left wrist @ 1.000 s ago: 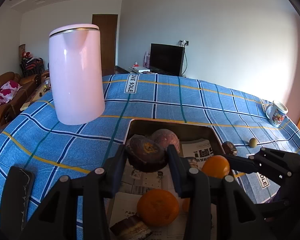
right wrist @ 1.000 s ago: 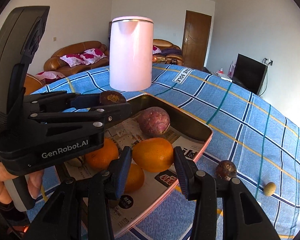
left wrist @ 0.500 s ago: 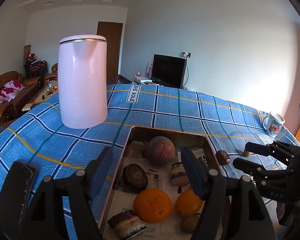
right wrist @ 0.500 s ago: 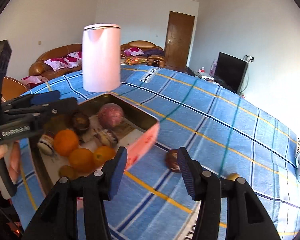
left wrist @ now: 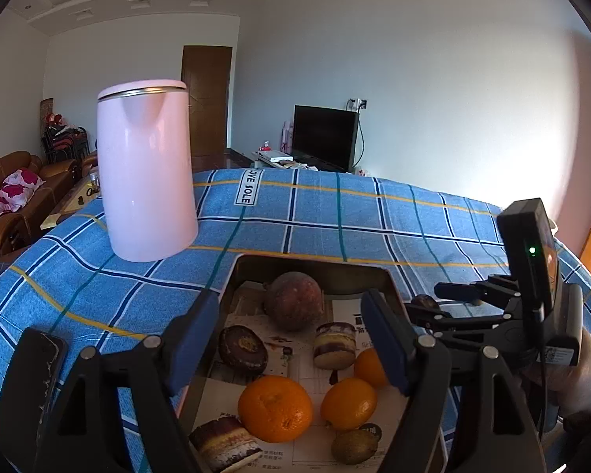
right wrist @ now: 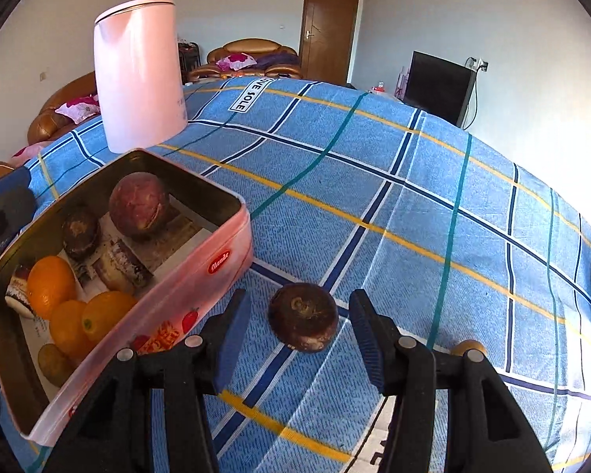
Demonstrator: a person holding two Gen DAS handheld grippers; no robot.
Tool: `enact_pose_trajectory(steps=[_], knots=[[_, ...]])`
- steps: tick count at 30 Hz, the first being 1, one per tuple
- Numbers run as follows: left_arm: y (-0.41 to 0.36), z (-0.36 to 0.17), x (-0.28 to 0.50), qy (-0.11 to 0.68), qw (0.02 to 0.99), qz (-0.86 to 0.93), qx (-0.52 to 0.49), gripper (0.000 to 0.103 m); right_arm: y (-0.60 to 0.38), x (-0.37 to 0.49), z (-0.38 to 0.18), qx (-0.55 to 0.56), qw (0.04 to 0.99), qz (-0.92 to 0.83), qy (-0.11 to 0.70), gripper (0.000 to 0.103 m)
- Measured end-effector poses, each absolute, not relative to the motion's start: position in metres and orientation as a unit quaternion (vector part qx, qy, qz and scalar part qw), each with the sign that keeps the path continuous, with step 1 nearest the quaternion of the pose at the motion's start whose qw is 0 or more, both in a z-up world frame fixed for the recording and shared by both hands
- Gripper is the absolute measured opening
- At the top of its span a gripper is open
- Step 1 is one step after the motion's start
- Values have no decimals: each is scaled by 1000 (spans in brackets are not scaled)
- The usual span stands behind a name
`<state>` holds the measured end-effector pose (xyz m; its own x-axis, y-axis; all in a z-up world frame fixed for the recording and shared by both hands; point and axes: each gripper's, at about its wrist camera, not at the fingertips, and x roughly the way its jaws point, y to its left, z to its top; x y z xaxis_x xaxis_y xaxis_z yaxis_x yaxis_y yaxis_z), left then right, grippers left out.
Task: Organize fruits
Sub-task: 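Grasp a round dark brown fruit with the right gripper while the left grasps a small yellow fruit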
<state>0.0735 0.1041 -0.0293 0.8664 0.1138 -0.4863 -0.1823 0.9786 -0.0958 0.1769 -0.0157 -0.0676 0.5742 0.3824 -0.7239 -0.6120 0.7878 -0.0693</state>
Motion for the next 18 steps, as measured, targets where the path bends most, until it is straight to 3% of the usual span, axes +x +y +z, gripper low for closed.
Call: enact_pose_trajectory(steps=[2, 9, 18], knots=[[98, -27, 75, 247, 964, 73, -64, 77, -14, 181, -71, -164, 868, 284, 374, 38], [60, -17, 88, 253, 966, 40, -43, 77, -46, 164, -61, -149, 880, 286, 349, 38], [-19, -19, 125, 283, 959, -22, -13, 77, -165, 174, -45, -83, 920, 192, 331, 38]])
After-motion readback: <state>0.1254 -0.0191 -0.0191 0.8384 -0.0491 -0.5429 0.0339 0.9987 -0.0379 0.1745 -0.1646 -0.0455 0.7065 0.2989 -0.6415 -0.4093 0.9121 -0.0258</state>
